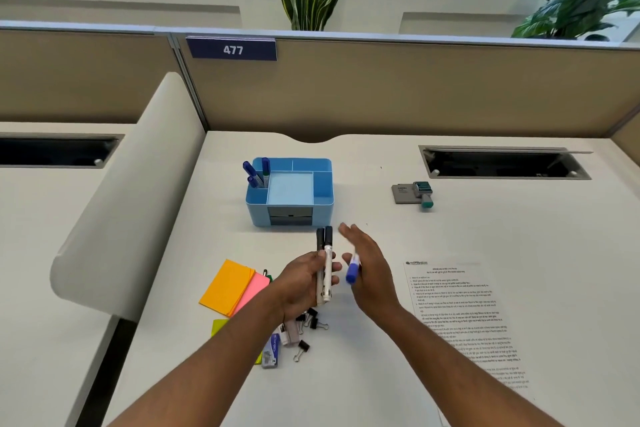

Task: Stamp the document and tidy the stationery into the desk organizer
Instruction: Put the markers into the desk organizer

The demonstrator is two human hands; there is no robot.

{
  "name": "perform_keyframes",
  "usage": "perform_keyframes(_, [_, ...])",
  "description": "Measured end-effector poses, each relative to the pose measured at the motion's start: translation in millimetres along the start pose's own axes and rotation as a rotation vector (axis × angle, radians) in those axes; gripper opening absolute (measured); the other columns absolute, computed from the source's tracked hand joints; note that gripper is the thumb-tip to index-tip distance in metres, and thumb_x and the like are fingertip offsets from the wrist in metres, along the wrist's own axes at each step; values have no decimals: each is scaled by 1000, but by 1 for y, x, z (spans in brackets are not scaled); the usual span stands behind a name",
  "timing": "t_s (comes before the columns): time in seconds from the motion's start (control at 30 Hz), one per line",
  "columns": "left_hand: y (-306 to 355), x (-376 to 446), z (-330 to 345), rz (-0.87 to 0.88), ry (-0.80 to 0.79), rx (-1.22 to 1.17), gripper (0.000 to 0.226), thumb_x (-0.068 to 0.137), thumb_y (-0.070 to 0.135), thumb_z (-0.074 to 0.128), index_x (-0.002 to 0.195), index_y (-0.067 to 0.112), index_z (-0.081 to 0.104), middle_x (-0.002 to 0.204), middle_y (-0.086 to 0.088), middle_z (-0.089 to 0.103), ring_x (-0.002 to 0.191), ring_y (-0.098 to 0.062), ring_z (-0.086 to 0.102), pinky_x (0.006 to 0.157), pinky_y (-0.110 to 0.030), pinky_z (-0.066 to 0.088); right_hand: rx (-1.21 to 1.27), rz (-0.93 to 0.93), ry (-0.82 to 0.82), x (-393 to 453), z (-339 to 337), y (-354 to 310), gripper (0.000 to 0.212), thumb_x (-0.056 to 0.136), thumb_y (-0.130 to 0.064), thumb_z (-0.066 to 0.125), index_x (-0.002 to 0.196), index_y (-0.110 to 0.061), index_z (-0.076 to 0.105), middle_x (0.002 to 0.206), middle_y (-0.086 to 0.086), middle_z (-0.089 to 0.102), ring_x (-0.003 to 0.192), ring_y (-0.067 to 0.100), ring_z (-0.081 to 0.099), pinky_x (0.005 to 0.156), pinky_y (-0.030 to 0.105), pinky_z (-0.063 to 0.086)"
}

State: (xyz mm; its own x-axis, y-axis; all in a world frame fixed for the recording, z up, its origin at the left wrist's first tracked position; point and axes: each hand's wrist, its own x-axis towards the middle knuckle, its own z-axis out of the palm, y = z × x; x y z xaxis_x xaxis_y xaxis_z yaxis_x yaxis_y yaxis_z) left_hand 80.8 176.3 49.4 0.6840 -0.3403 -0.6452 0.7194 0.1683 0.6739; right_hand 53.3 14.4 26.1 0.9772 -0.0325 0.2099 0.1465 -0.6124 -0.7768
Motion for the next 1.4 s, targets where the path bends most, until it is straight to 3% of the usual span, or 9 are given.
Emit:
perform_keyframes(0.1, [2,1,4,81,60,36,27,105,26,45,125,14,58,113,-7,72,99,-25,68,82,-43,54,110,240,130,-2,-5,-11,27,103,-5,52,123,-24,54,115,-13,69,101,5,66,92,31,57])
perform_keyframes(0.2, [1,4,6,130,74,-21,25,106,21,40,128,14,52,117,-3,72,108,-29,69,97,-55,51,165,364,27,-9,-3,-18,18,107,-22,47,125,-22,48,95,-9,73,72,8,66,66,30,57])
perform_keyframes(0.37, [-4,2,15,185,3,65,31,100,22,57,129,20,48,120,4,72,113,-23,66,99,-50,51,-132,294,-151,-25,16,-20,27,107,-37,41,129,-26,50,117,-5,60,97,15,62,83,37,55])
perform_keyframes(0.57, [-7,0,15,320,112,259,23,100,15,55,121,26,53,109,-3,73,93,-25,69,82,-46,56,-320,96,-124,-34,16,-13,36,101,-37,54,136,-29,59,117,-7,56,102,11,53,78,25,51])
perform_keyframes(0.73, [-13,1,15,457,143,491,28,102,18,52,128,27,48,109,4,67,101,-11,66,89,-32,50,32,287,118,-11,-12,-19,31,86,-20,73,111,-37,66,107,-13,60,80,2,66,70,25,54])
perform_keyframes(0.83, [-18,1,16,519,78,580,40,101,19,54,138,31,45,122,12,62,110,2,60,89,-19,48,255,257,-102,10,-33,-31,55,86,-16,75,130,-43,56,112,-10,61,79,8,67,70,19,55])
perform_keyframes(1.0, [-28,5,13,560,-28,762,35,101,13,53,133,24,49,111,15,65,102,-1,63,87,-15,50,-120,-1,-419,35,-58,-43,46,90,-12,72,127,-39,65,111,-14,62,83,-5,56,83,15,48])
perform_keyframes(1.23, [-34,17,12,576,101,930,19,95,5,53,98,23,58,88,17,62,82,-3,62,67,-13,48,-302,-75,-576,27,-47,-49,43,91,-33,72,128,-43,55,111,-9,53,98,12,57,87,26,52])
perform_keyframes(1.4, [-36,24,14,530,144,888,20,92,5,56,98,24,55,82,16,59,75,-2,58,61,-7,42,-387,-99,-533,28,-37,-51,22,93,-28,69,115,-22,67,109,-3,56,95,20,60,84,38,55])
